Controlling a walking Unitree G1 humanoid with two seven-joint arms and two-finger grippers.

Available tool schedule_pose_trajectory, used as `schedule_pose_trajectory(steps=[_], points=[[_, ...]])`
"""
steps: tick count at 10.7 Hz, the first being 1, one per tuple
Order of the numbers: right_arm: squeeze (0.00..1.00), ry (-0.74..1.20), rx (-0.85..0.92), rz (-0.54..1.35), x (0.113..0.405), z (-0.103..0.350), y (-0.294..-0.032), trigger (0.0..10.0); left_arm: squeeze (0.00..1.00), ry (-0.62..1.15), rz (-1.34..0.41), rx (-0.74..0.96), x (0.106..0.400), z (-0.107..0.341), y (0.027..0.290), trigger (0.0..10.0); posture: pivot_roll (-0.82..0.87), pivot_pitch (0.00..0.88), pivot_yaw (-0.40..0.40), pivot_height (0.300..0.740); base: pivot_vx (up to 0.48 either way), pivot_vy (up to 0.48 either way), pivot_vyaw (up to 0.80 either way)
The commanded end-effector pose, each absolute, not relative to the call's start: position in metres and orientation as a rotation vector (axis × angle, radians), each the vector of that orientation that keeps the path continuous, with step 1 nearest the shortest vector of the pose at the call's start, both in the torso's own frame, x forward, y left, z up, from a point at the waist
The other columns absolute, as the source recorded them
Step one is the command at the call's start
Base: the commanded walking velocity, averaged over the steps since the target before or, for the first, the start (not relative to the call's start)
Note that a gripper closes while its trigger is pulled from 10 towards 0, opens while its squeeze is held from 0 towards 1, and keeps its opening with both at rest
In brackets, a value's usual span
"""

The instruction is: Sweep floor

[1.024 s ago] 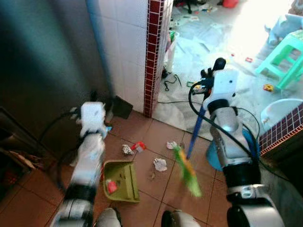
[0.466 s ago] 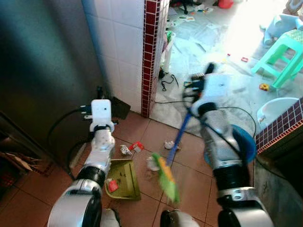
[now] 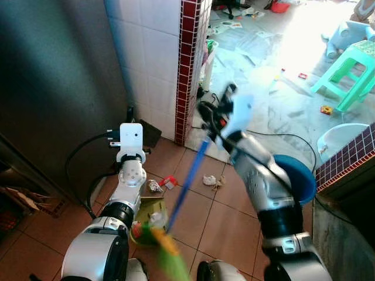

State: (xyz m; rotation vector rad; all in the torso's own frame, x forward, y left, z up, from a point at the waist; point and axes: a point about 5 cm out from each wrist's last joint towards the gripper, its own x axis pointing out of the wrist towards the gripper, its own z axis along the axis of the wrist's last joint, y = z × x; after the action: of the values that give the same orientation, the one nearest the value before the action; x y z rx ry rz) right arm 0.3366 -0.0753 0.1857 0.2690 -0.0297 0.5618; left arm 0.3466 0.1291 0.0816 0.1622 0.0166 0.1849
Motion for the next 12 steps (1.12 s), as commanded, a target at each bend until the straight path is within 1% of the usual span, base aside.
schedule_pose_trajectory(steps=[1, 4, 5, 7, 9, 10, 12], points=[[0.0, -0.169, 0.264, 0.598, 0.337, 0.224, -0.077, 10.0, 0.0, 0.099, 0.167, 0.166, 0.339, 0.065, 0.124, 10.0, -0.11, 0.098, -0.079, 0.74, 0.0, 0.0, 0.0], [0.0, -0.379, 0.116, 0.514, 0.346, 0.27, -0.097, 10.0, 0.0, 0.116, 0.117, 0.14, 0.339, 0.062, 0.119, 10.0, -0.11, 0.096, -0.075, 0.74, 0.0, 0.0, 0.0], [0.0, -0.402, 0.084, 0.481, 0.347, 0.273, -0.103, 10.0, 0.0, 0.117, 0.115, 0.141, 0.338, 0.062, 0.118, 10.0, -0.11, 0.097, -0.074, 0.74, 0.0, 0.0, 0.0], [0.0, -0.356, 0.009, 0.39, 0.348, 0.248, -0.115, 10.0, 0.0, 0.129, 0.087, 0.129, 0.338, 0.06, 0.116, 10.0, -0.1, 0.1, -0.073, 0.74, 0.0, 0.0, 0.0], [0.0, -0.266, -0.016, 0.347, 0.342, 0.209, -0.114, 10.0, 0.0, 0.137, 0.027, 0.082, 0.338, 0.059, 0.111, 10.0, -0.09, 0.102, -0.067, 0.74, 0.0, 0.0, 0.0], [0.0, -0.196, -0.003, 0.32, 0.338, 0.187, -0.114, 10.0, 0.0, 0.144, 0.002, 0.08, 0.337, 0.059, 0.106, 10.0, -0.06, 0.108, -0.088, 0.74, 0.0, 0.0, 0.0], [0.0, -0.121, 0.078, 0.295, 0.338, 0.17, -0.108, 10.0, 0.0, 0.143, -0.013, 0.085, 0.338, 0.059, 0.103, 10.0, -0.04, 0.104, -0.1, 0.74, 0.0, 0.0, 0.0]])
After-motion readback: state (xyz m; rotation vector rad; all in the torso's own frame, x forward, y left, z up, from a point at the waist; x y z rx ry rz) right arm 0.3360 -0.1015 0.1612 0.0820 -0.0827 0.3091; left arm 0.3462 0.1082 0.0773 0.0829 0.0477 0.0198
